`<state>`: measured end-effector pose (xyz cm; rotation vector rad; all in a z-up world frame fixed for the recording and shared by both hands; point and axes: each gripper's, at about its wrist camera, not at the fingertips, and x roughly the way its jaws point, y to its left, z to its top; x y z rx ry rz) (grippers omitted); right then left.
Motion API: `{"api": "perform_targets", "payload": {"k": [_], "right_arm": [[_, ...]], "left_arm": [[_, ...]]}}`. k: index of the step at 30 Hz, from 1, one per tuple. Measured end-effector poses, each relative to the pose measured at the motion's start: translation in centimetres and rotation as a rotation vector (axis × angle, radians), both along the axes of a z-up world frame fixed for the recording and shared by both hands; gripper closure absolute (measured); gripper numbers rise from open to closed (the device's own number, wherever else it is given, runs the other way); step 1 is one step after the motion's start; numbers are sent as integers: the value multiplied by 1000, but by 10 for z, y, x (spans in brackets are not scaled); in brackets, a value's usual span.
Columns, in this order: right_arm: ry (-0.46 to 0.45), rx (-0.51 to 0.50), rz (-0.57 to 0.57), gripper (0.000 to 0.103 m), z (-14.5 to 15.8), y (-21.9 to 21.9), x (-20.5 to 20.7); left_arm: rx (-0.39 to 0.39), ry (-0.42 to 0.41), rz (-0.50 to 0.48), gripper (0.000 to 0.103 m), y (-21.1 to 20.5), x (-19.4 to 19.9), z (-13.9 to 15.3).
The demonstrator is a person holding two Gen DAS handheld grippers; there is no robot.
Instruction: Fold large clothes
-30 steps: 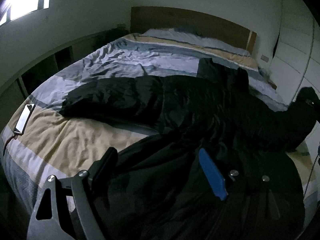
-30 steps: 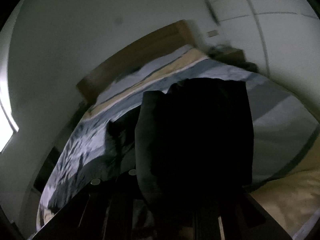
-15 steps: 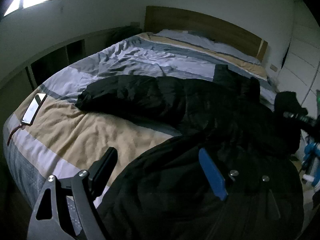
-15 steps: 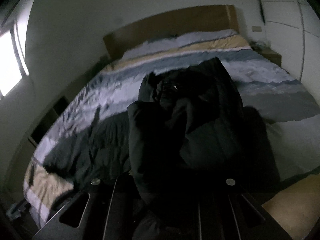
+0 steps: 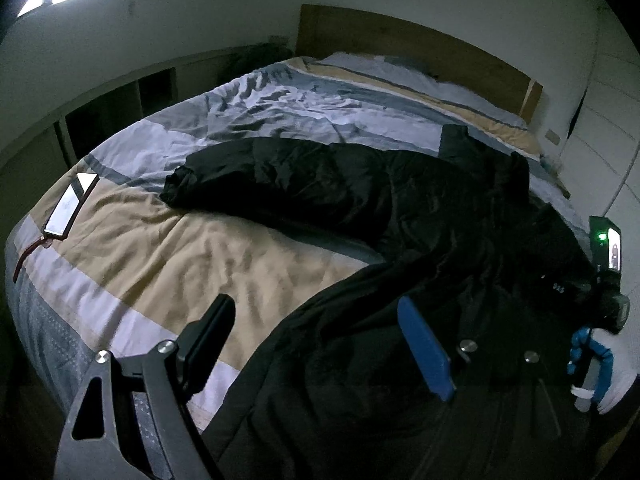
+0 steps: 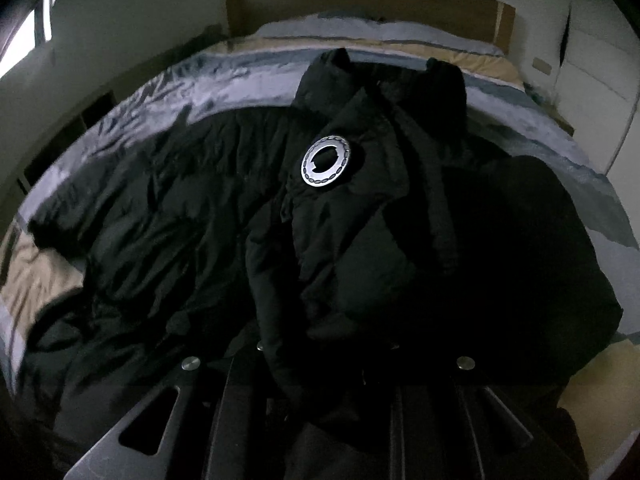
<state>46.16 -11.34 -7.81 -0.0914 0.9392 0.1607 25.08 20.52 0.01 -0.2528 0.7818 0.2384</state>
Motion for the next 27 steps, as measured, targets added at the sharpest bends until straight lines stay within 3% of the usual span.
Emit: {"api": "perform_targets", "payload": {"k": [3,5,7,10,17,22,27], "right_arm": [[6,-35,2,76,0,5,-5],[13,-42,9,67,2,11,-8],[19,-28,20,53,4,16,-13],[10,-3,41,47,12,27,-27],[-51,46,130,47,50,35,-62],[-102,79,63,47,73,-16,-72],[-133,52,-20,47,78,-81,-68]], "left_arm": [[-9,3,-11,20,-1,-1,7],[-6,1,-21,20,-2,-2,16],[10,-5,-33,20,-5,-5,27],[38,-28,-51,20,-11,-11,48],[31,-56,-45,20,-20,-29,72],[53,-14,-74,20,-48,-25,71],[56,5,-141,20,-102,6,65]]}}
